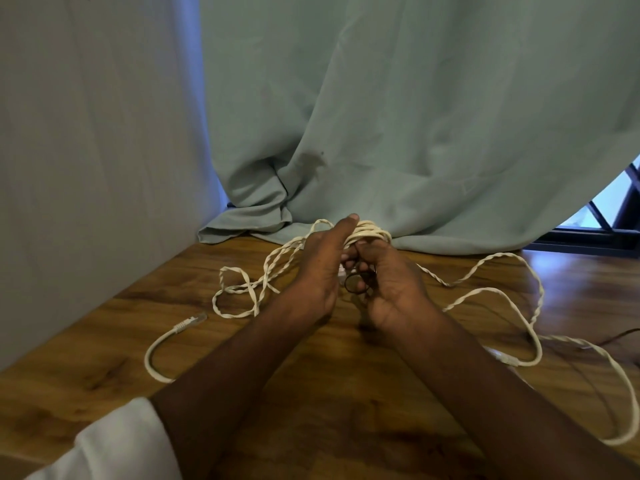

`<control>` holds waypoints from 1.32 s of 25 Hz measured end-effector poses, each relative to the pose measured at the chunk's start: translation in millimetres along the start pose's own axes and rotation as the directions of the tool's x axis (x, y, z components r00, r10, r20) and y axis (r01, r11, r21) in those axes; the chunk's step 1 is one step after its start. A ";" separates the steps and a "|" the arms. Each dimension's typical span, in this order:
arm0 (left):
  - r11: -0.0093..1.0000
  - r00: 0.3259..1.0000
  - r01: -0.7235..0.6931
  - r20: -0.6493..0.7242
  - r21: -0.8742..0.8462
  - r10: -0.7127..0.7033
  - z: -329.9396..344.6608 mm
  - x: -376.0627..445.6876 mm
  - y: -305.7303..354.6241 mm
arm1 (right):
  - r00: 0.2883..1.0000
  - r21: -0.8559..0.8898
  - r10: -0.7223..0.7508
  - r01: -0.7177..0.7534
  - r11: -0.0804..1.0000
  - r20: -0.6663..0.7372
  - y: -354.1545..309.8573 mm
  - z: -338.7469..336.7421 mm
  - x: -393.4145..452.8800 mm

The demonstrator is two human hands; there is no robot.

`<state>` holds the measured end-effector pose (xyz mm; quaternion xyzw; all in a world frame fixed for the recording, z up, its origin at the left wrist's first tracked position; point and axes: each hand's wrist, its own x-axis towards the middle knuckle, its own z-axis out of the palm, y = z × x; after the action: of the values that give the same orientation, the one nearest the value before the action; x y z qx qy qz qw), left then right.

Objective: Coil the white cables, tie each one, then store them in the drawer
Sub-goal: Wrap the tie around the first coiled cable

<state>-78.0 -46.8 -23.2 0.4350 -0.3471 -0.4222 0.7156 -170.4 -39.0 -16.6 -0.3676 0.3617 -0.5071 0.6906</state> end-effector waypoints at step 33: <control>0.954 0.910 -0.292 -0.325 -0.064 0.257 -60.7 35.1 43.4 | 0.695 -0.123 -0.439 0.600 0.790 0.569 -36.0 -1.2 -27.6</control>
<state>1.7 -47.1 -2.0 0.4028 -0.2630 -0.2618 0.8367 -193.2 -20.2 17.8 -0.6767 0.1166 -0.5055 0.5225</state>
